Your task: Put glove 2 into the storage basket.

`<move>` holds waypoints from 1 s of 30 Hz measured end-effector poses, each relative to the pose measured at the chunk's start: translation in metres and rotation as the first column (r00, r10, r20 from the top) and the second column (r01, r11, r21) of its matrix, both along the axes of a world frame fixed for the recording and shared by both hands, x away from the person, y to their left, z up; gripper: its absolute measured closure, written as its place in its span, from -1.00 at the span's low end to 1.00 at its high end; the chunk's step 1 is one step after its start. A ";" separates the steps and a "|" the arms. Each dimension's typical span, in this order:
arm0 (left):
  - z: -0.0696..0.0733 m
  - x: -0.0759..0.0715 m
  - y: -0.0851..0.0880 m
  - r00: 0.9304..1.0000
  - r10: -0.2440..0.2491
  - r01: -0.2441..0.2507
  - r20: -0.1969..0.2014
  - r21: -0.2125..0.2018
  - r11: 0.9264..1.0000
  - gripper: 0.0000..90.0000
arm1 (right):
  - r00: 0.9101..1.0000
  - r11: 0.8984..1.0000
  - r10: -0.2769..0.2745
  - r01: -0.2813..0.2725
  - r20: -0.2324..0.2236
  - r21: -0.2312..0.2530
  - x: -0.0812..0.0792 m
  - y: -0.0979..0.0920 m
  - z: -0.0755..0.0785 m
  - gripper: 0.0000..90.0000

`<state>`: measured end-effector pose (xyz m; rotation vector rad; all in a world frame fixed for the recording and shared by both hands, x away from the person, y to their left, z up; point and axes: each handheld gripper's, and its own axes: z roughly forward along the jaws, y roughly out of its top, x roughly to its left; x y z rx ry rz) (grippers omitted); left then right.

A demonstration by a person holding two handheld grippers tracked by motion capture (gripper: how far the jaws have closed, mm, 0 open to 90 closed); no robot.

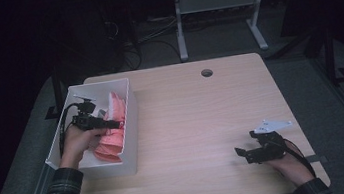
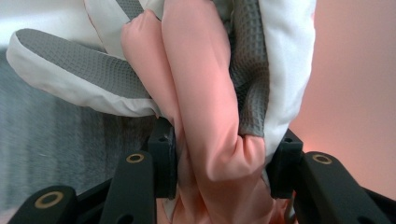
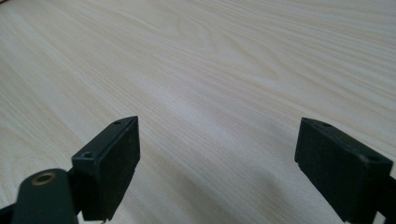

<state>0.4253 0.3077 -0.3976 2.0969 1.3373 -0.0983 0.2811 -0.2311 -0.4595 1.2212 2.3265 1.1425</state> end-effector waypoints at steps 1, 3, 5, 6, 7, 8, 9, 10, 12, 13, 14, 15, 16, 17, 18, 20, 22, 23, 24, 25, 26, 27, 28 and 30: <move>-0.004 0.001 0.000 1.000 0.001 -0.001 0.000 -0.006 1.000 0.20 | 1.000 1.000 0.002 -0.002 0.001 -0.003 0.000 0.000 0.000 -0.69; -0.007 0.001 0.002 1.000 0.013 -0.013 -0.004 -0.037 0.999 0.19 | 1.000 1.000 0.002 -0.002 0.002 -0.003 0.000 -0.001 0.000 -0.69; -0.009 0.001 0.004 1.000 0.012 -0.013 -0.006 -0.044 0.999 0.16 | 1.000 1.000 0.002 -0.002 -0.002 -0.003 0.000 -0.001 0.000 -0.69; -0.011 0.001 0.004 1.000 0.012 -0.012 -0.009 -0.051 0.999 0.14 | 1.000 1.000 0.003 -0.003 -0.003 -0.004 0.000 -0.001 0.000 -0.69; -0.012 0.002 0.006 1.000 0.012 -0.013 -0.009 -0.057 0.998 0.08 | 1.000 1.000 0.003 -0.003 -0.004 -0.005 0.001 0.000 0.000 -0.69; -0.013 0.002 0.007 1.000 0.014 -0.014 -0.007 -0.066 0.998 0.00 | 1.000 1.000 0.002 -0.002 -0.004 -0.002 0.001 0.000 0.000 -0.69; -0.013 0.002 0.008 1.000 0.017 -0.018 -0.008 -0.070 0.997 -0.07 | 1.000 1.000 0.002 -0.002 -0.004 -0.002 0.001 0.000 0.000 -0.69; -0.012 0.002 0.009 1.000 0.027 -0.027 -0.007 -0.074 0.997 -0.14 | 1.000 1.000 0.001 -0.001 -0.004 -0.002 0.000 0.001 0.000 -0.69; -0.012 0.002 0.011 1.000 0.030 -0.031 -0.005 -0.076 0.997 -0.34 | 1.000 1.000 0.001 -0.001 -0.001 -0.004 0.000 0.001 0.001 -0.69; -0.011 0.002 0.011 0.999 0.034 -0.034 0.001 -0.072 0.997 -0.39 | 1.000 1.000 -0.001 0.001 -0.005 -0.004 0.000 0.001 0.001 -0.69; -0.010 0.001 0.012 0.999 0.034 -0.033 0.008 -0.066 0.997 -0.39 | 1.000 1.000 -0.001 0.001 -0.005 -0.004 0.000 0.001 0.001 -0.69; -0.007 -0.001 0.013 0.999 0.035 -0.034 0.021 -0.051 0.998 -0.49 | 1.000 1.000 -0.001 0.001 -0.009 -0.006 0.000 0.000 0.001 -0.69; -0.005 -0.001 0.014 0.999 0.040 -0.038 0.030 -0.043 0.998 -0.49 | 1.000 1.000 -0.001 0.001 -0.009 -0.006 0.000 0.000 0.001 -0.69; 0.000 -0.002 0.015 0.998 0.042 -0.041 0.042 -0.028 0.999 -0.58 | 1.000 1.000 0.001 -0.001 -0.009 -0.006 0.000 0.000 0.000 -0.69; 0.002 -0.003 0.016 0.998 0.044 -0.042 0.050 -0.026 0.999 -0.58 | 1.000 1.000 0.001 -0.001 -0.009 -0.006 0.000 0.000 0.000 -0.69; 0.011 -0.005 0.020 0.996 0.049 -0.047 0.079 -0.032 0.998 -0.60 | 1.000 1.000 0.001 -0.001 -0.007 -0.008 0.001 -0.001 0.000 -0.69; 0.021 -0.007 0.022 0.993 0.054 -0.051 0.104 -0.031 0.998 -0.61 | 1.000 1.000 -0.002 0.002 -0.012 -0.005 0.001 -0.001 0.000 -0.69; 0.027 -0.008 0.022 0.992 0.050 -0.046 0.120 -0.028 0.999 -0.61 | 1.000 1.000 -0.002 0.002 -0.012 -0.004 0.001 -0.001 0.000 -0.69; 0.032 -0.009 0.023 0.990 0.047 -0.043 0.134 -0.030 0.999 -0.61 | 1.000 1.000 -0.002 0.002 -0.013 -0.005 0.001 -0.001 0.000 -0.69; 0.036 -0.010 0.022 0.989 0.047 -0.042 0.143 -0.038 0.998 -0.61 | 1.000 1.000 -0.002 0.002 -0.013 -0.005 0.001 -0.001 0.000 -0.69; 0.039 -0.011 0.022 0.988 0.041 -0.036 0.150 -0.033 0.999 -0.61 | 1.000 1.000 -0.001 0.001 -0.012 -0.006 0.001 -0.001 0.001 -0.69; 0.042 -0.011 0.021 0.987 0.037 -0.033 0.154 -0.031 0.999 -0.61 | 1.000 1.000 0.000 0.000 -0.011 -0.007 0.001 -0.001 0.000 -0.69; 0.046 -0.012 0.020 0.986 0.033 -0.028 0.165 -0.030 0.999 -0.61 | 1.000 1.000 0.000 0.000 -0.011 -0.007 0.001 -0.001 0.000 -0.69; 0.053 -0.013 0.018 0.983 0.026 -0.019 0.184 -0.040 0.999 -0.61 | 1.000 1.000 -0.005 0.005 -0.013 -0.005 0.001 -0.001 0.000 -0.69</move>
